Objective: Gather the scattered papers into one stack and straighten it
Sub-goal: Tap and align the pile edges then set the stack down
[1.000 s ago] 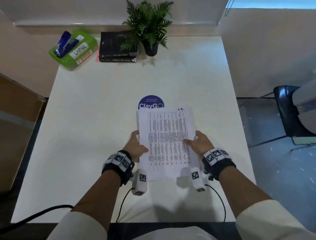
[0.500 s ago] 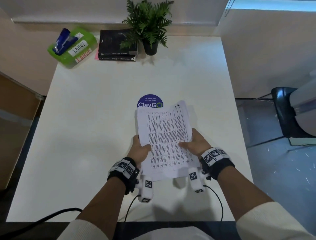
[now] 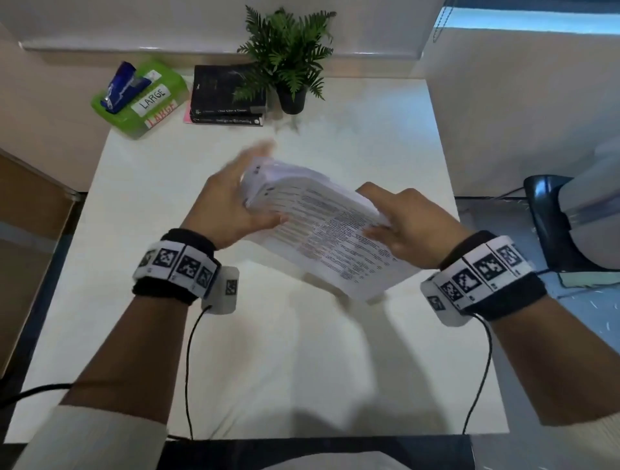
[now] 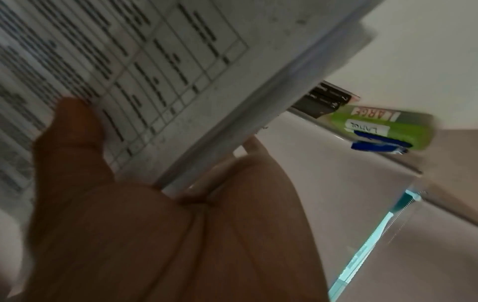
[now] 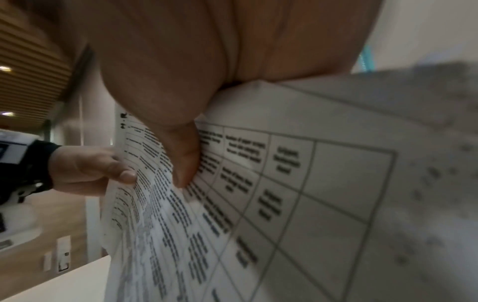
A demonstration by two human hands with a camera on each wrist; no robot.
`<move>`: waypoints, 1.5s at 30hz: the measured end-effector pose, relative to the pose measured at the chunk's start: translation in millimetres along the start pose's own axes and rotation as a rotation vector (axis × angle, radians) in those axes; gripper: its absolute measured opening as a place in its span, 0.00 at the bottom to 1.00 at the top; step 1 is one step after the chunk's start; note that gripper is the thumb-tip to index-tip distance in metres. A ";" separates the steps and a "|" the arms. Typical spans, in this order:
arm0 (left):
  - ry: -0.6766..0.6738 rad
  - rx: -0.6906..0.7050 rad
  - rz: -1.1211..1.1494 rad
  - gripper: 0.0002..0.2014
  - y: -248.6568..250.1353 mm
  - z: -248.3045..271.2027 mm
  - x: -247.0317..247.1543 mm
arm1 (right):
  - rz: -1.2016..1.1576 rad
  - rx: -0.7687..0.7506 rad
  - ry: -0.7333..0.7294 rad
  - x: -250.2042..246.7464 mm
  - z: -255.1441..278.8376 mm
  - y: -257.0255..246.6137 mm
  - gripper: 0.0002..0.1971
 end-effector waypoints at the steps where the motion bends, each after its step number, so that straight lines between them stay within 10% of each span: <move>1: -0.090 -0.050 0.052 0.32 1.1 1.1 0.8 | 0.014 -0.009 -0.023 -1.5 -1.5 -2.0 0.21; 4: -0.127 -0.176 0.173 0.16 -12.6 12.6 10.5 | 0.023 -0.008 -0.016 -10.5 -4.3 -1.9 0.21; 8: -0.092 -0.331 0.388 0.24 -37.7 34.7 15.9 | -0.045 0.285 0.155 -14.6 14.5 37.1 0.32; 11: -0.090 -0.442 0.535 0.29 -55.3 47.5 17.2 | -0.541 0.615 0.188 26.1 46.1 58.9 0.44; 17: -0.222 -0.597 0.617 0.26 -78.3 52.6 23.9 | -1.062 0.791 0.225 96.4 67.0 47.3 0.19; 21: -0.247 -0.661 0.587 0.28 -92.6 53.1 30.7 | -1.057 0.777 0.182 99.4 67.6 55.4 0.23; 29: 0.361 -0.328 0.479 0.18 -58.1 65.3 49.4 | -0.774 0.588 0.608 85.8 47.4 36.1 0.12; 36: 0.354 -0.319 0.350 0.16 -78.6 83.5 58.4 | -0.752 0.654 0.517 115.1 66.1 52.4 0.14; 45: 0.292 -0.280 0.561 0.16 -72.3 71.3 65.8 | -1.023 0.629 0.766 115.5 53.7 55.6 0.21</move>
Point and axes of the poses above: each hand's wrist, its own z-axis away from the middle knuckle, its own x-axis out of the palm, y = z × x, the point moved 1 cm from there along -z, towards the middle knuckle, and after that the axes turned 15 degrees about y, right-handed, at the moved point
